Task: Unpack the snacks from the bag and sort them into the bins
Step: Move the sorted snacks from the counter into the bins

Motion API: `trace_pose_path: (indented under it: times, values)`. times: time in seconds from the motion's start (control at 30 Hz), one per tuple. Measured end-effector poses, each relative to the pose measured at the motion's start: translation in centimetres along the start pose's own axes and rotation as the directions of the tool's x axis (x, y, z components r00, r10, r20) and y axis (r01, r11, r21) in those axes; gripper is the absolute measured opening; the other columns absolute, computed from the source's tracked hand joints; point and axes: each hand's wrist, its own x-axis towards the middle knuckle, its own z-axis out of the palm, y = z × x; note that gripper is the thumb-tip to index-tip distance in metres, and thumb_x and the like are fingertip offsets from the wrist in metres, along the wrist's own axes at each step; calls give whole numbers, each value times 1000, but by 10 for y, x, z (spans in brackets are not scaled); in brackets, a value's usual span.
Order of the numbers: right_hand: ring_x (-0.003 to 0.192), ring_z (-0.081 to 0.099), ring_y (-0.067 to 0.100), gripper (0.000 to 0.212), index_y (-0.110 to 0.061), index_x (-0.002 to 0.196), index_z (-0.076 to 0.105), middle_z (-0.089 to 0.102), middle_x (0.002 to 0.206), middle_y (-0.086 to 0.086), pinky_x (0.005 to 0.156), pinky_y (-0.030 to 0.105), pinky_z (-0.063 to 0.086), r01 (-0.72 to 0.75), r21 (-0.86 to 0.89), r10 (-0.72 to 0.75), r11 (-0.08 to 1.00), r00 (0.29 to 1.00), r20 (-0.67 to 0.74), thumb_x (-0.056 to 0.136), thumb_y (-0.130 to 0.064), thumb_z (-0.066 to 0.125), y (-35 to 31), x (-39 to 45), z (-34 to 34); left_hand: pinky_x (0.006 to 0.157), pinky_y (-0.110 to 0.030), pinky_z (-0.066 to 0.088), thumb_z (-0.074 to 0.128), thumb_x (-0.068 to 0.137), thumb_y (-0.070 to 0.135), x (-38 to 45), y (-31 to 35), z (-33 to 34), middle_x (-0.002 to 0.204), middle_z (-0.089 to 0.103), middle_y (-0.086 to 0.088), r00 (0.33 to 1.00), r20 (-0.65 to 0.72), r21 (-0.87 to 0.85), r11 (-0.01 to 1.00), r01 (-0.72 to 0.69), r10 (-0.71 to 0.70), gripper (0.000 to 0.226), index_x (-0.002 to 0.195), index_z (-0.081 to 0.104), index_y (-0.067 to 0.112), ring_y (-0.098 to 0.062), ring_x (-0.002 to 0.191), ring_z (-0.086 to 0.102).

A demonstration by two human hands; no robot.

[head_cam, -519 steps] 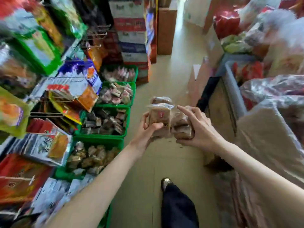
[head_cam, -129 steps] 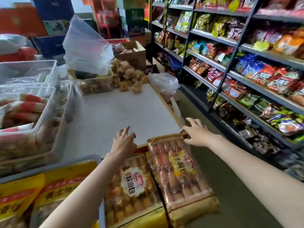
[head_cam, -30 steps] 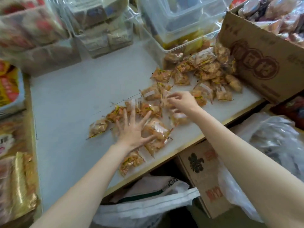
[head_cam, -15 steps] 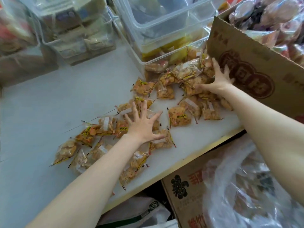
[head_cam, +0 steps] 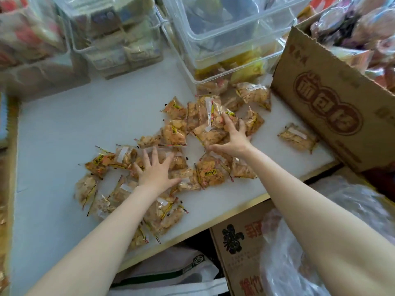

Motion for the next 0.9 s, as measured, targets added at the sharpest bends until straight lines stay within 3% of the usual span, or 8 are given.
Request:
trace_pose_path:
  times: [0.2,0.3,0.4,0.47,0.53,0.63,0.73,0.9]
  values:
    - [144,9,34,87,-43,147,13,-8,157,10,115,45,19,189,12,-189,982,973,129,82,-29,70,-26,-14,32,113,-47,21,51,92,23,-33,-15,3,154,19,-12,904,-416,-262,965,-14,-100,53,142,34,16,-30,140,21]
    - [142,20,27,74,-34,146,25,13,154,13,113,37,23,243,3,-243,970,969,-46,85,-23,65,-12,-13,2,113,-50,23,51,90,24,-35,6,-1,153,20,-14,826,-556,-189,953,-236,94,54,142,36,18,-32,140,21]
    - [140,22,35,63,-32,144,33,19,152,14,113,41,22,65,-186,-116,980,953,-279,88,-15,56,30,1,-38,113,-56,8,45,93,45,-32,41,-2,158,-6,-7,864,-355,-8,923,-384,357,62,148,15,40,-33,145,-5]
    - [141,5,43,66,-41,146,22,2,157,9,112,53,12,-194,-349,81,917,946,-314,90,-24,54,68,15,-64,111,-62,3,39,91,59,-28,61,4,155,-23,-2,895,-124,75,903,-423,429,66,145,2,50,-35,141,-21]
    - [141,-5,44,72,-41,147,12,-5,158,6,111,59,8,-309,-441,215,842,944,-251,89,-35,55,104,25,-80,108,-67,1,42,85,67,-22,72,12,152,-32,-1,913,64,62,912,-406,402,73,144,0,52,-41,138,-27]
    - [143,-3,39,80,-28,151,13,-9,158,12,115,50,18,-228,-504,214,833,973,-87,86,-40,59,128,29,-73,107,-69,5,52,80,67,-16,70,20,149,-37,4,940,204,-5,961,-277,273,84,143,-3,54,-49,137,-20]
    - [141,-2,45,68,-33,147,24,-8,157,11,113,54,10,-133,-573,98,809,991,-91,88,-52,53,102,4,-38,108,-67,11,58,82,58,-19,68,27,149,-37,4,957,179,49,970,-240,228,88,140,-9,56,-51,138,-11]
    - [141,-6,48,95,-35,149,14,-14,156,11,112,64,10,31,-348,37,937,982,188,72,-73,55,43,-29,10,108,-63,19,59,91,29,-26,49,34,155,-26,-5,965,135,230,940,-250,224,90,143,-11,52,-43,140,9]
